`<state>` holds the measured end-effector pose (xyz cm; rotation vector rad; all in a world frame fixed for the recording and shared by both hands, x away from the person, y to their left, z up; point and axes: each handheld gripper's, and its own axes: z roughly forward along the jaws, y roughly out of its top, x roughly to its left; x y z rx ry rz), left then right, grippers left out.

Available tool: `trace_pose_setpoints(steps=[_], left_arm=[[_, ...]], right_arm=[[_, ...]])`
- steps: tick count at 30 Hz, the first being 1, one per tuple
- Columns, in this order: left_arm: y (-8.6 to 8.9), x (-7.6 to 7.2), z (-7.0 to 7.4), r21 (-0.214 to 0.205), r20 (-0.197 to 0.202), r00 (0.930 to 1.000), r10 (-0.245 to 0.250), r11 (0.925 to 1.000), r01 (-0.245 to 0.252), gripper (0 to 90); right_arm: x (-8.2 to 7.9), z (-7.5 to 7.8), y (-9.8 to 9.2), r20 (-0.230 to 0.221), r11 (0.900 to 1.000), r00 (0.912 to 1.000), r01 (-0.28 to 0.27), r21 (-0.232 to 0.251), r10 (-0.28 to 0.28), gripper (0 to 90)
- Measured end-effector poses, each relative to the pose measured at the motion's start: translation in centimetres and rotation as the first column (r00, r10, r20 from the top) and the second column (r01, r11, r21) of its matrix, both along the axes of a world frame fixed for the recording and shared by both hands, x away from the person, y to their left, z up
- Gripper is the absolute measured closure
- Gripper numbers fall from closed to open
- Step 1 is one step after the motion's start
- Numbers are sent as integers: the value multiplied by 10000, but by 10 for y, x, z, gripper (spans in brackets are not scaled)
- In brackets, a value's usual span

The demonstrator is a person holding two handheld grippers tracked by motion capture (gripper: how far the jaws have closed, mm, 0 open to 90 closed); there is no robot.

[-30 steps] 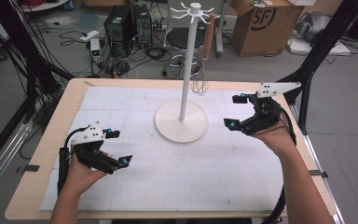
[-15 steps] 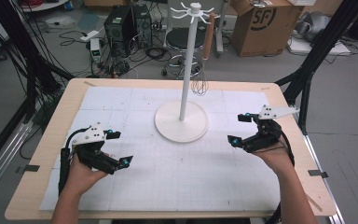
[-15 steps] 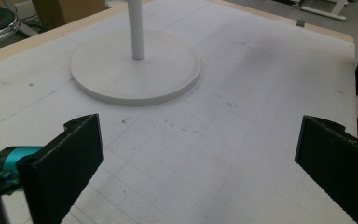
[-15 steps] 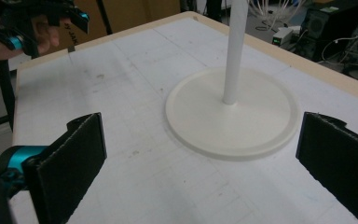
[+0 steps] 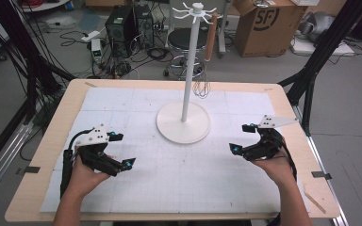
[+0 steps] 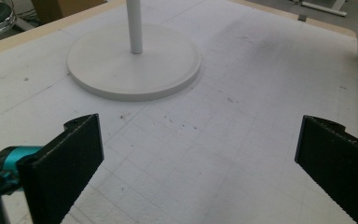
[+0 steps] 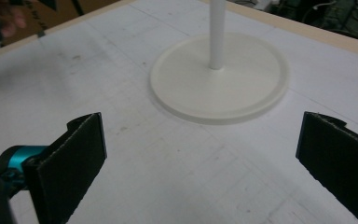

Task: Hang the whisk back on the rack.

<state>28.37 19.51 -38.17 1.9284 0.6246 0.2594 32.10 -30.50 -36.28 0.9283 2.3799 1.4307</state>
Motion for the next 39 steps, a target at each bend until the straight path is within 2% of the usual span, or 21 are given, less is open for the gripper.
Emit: trace_pose_setpoints(steps=[3, 7, 8, 10, 15, 19, 39], left_arm=[[0, 0, 0, -5, -19, 10000, -12, 10000, 12, 16], [-1, 0, -2, 8, -46, 10000, 4, 10000, -4, 16], [-1, 0, -2, 14, -61, 10000, -17, 10000, 17, 16], [-1, 0, -2, 22, -67, 10000, -23, 10000, 23, 16], [-2, 0, -3, 25, -81, 10000, -34, 10000, 34, 16], [-2, -1, -3, 20, -89, 10000, -30, 10000, 31, 16], [-2, -2, -3, 27, -70, 10000, -20, 10000, 20, 16]], right_arm=[[-1, -1, 0, -99, 9993, 9997, 221, -300, -224, 9], [-5, -1, 2, -91, 9986, 9998, 183, -503, -187, 9], [-6, -1, 2, -55, 9987, 9999, 153, -494, -156, 9], [-10, -5, 0, 155, 9999, 9999, 23, -155, -21, 9], [-11, -16, -7, -157, 9999, 9999, 64, -80, -65, 9], [-13, -18, -12, -153, 9998, 9997, 180, 121, -178, 9], [-14, -21, -11, -179, 9999, 9998, 67, 140, -64, 9]])
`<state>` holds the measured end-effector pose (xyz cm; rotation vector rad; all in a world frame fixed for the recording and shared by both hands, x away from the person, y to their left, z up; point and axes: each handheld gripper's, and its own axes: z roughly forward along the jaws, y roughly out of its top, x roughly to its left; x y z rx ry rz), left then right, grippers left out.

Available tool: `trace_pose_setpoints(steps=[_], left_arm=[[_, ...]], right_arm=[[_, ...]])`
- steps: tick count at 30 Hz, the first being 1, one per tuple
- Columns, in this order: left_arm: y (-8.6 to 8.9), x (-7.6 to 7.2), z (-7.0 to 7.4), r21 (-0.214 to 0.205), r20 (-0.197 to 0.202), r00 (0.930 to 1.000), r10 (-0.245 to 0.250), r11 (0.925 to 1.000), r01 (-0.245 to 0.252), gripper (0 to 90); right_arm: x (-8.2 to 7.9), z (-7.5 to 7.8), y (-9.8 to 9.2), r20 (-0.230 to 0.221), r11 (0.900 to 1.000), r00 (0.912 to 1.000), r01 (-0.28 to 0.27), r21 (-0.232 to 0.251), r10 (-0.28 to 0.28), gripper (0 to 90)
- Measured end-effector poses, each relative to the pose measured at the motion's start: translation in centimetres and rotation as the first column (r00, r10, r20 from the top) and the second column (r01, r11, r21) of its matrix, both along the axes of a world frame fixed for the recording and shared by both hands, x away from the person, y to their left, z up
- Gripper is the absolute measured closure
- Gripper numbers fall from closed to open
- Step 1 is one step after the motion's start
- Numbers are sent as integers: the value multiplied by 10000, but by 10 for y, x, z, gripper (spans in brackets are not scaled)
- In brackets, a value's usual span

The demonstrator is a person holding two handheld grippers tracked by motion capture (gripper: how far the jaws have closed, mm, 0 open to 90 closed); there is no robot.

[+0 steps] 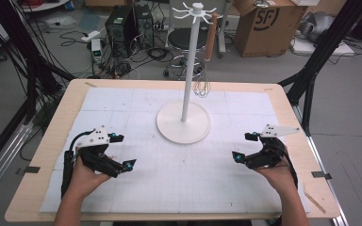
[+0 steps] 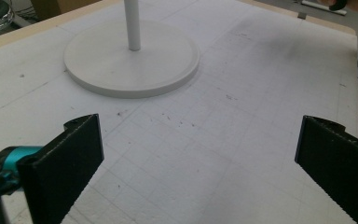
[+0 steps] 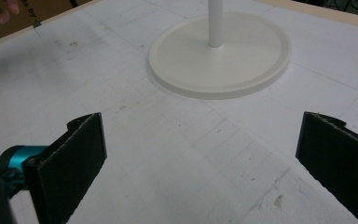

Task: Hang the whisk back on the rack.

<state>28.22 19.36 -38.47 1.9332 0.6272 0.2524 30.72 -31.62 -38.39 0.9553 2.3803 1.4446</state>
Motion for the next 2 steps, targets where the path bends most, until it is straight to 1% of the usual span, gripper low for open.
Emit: trace_pose_setpoints(steps=[2], left_arm=[[0, 0, 0, -27, -15, 10000, 12, 10000, -12, 16]], right_arm=[[0, 0, 0, 1, 10000, 10000, -24, 51, 24, 9]])
